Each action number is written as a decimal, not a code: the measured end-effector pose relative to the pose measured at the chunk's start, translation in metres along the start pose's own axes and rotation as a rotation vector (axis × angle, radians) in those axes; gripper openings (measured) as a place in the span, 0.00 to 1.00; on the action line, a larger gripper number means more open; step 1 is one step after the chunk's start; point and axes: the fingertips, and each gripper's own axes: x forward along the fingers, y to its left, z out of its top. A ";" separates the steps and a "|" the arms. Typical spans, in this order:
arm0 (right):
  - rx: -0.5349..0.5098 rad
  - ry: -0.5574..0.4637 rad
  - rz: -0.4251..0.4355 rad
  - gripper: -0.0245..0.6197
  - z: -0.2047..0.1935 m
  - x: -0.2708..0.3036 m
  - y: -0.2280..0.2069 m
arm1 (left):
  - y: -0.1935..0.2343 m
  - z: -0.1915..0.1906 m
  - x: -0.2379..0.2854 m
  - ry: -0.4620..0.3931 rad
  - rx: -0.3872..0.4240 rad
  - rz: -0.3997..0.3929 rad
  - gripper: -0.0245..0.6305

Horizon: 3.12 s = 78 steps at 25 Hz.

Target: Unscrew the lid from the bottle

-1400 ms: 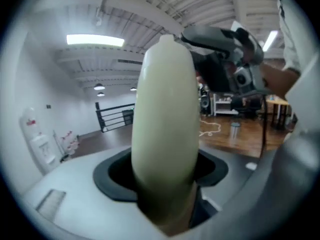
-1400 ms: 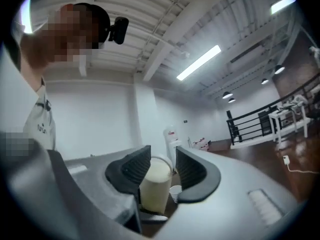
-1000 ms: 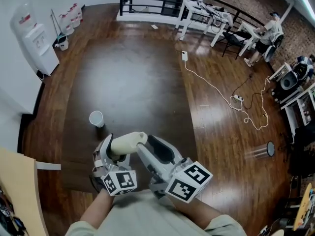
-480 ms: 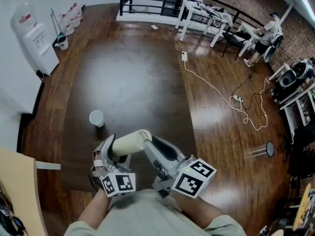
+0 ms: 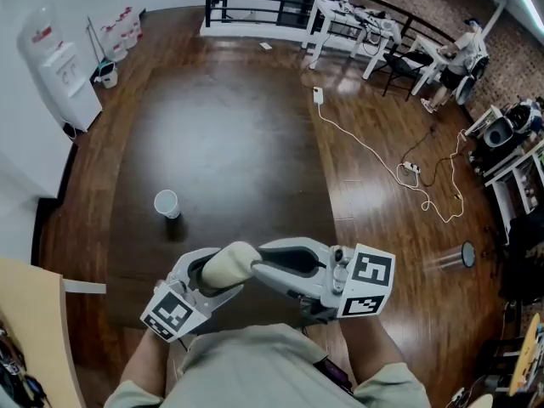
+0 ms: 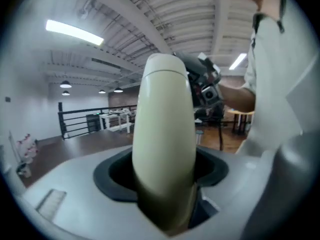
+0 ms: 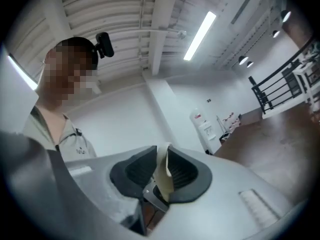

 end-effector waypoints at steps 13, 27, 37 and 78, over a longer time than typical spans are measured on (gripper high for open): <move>-0.029 0.127 0.556 0.15 -0.008 -0.016 0.056 | -0.117 0.016 -0.036 -0.103 -0.320 -0.980 0.52; -0.068 -0.098 -0.074 0.18 0.020 -0.007 -0.042 | 0.002 -0.006 0.014 -0.090 -0.230 -0.067 0.52; -0.056 -0.246 -0.396 0.28 0.026 0.014 -0.038 | 0.066 -0.019 0.007 0.036 -0.099 0.459 0.52; -0.085 0.013 0.598 0.30 0.023 -0.003 0.075 | -0.106 0.046 -0.019 -0.231 -0.261 -0.771 0.52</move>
